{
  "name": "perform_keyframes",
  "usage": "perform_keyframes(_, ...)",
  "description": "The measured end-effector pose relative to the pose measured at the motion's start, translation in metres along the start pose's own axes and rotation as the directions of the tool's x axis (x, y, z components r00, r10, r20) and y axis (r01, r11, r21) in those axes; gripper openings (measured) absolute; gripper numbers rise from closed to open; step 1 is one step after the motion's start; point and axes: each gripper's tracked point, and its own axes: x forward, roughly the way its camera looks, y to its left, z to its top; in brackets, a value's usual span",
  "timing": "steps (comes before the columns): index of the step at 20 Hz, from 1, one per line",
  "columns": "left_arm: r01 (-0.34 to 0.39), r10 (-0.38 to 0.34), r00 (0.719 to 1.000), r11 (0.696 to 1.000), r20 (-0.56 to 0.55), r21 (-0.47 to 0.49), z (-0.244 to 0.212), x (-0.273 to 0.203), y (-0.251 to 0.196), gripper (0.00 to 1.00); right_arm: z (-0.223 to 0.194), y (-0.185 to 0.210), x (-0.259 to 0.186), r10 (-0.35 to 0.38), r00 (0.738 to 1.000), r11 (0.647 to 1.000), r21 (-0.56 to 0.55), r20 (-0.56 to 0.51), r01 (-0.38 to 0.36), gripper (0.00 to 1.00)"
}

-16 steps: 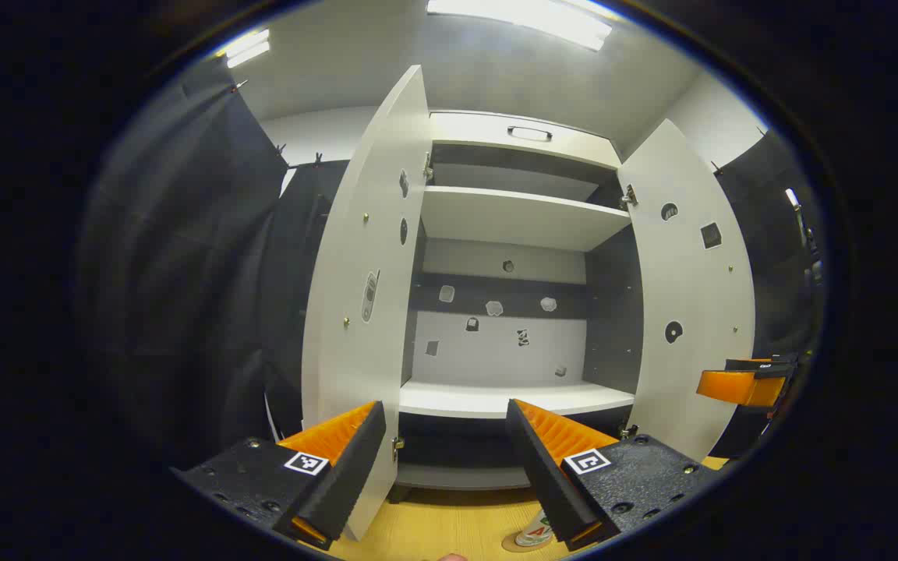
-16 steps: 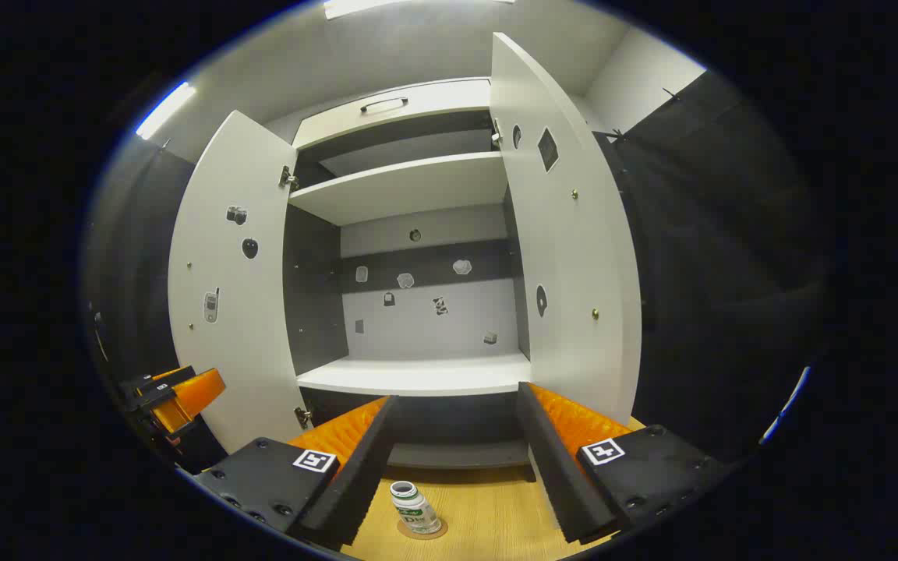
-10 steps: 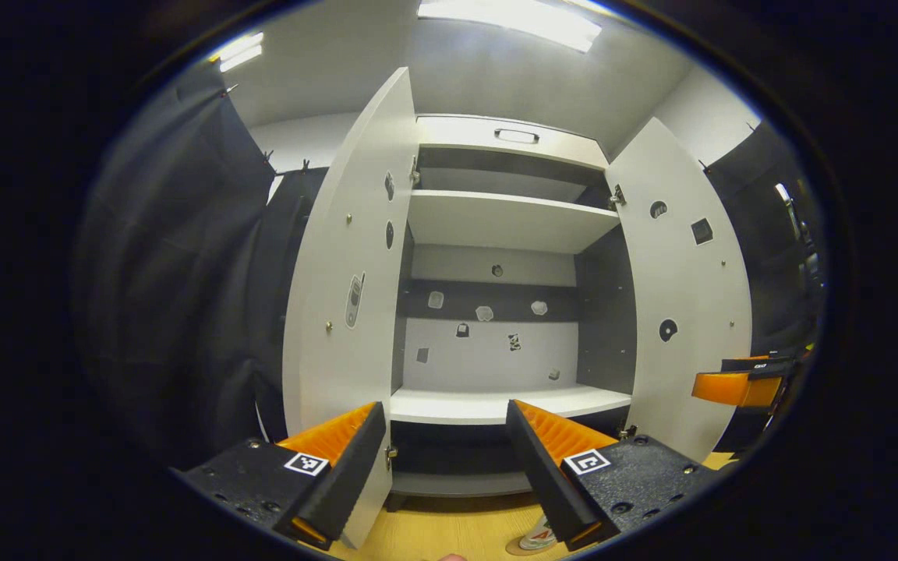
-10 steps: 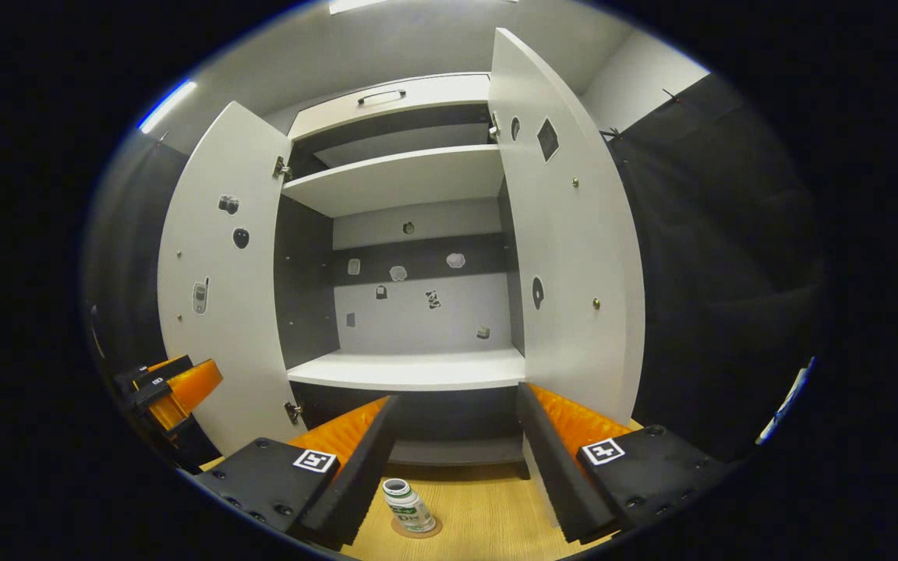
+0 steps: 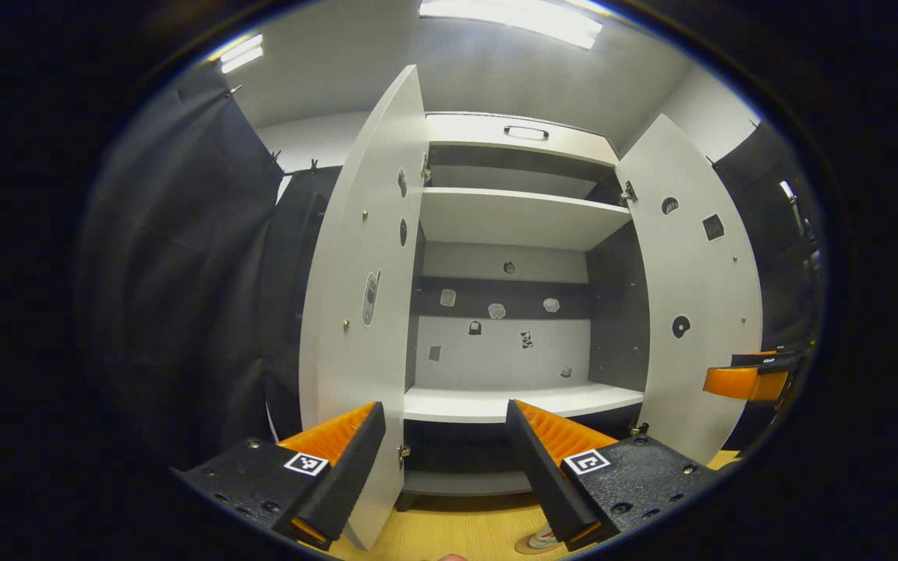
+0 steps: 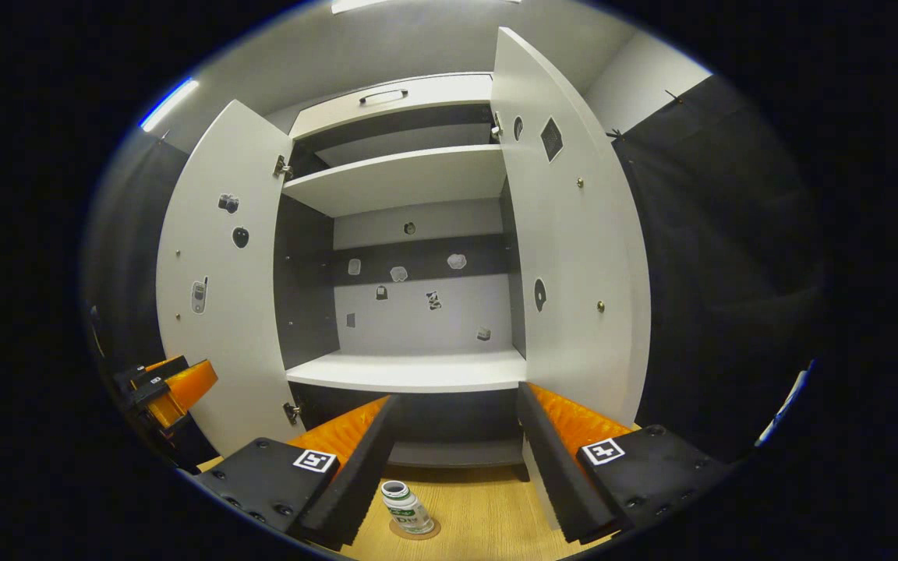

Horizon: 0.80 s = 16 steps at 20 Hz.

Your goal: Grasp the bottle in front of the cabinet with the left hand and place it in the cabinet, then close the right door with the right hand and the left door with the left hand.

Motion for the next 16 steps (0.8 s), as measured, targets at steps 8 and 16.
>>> perform_keyframes(8,0.184,-0.188,0.982,0.976,-0.022,-0.121,-0.029,0.031,-0.082,0.95,0.006,-0.012,-0.016,-0.023,1.0,0.999,-0.025,0.011,0.024,0.98)
perform_keyframes(16,0.284,-0.325,0.92,0.937,-0.218,-0.202,-0.17,0.02,-0.169,0.95,0.012,-0.037,-0.036,-0.053,0.999,0.995,-0.087,0.011,0.054,0.98)
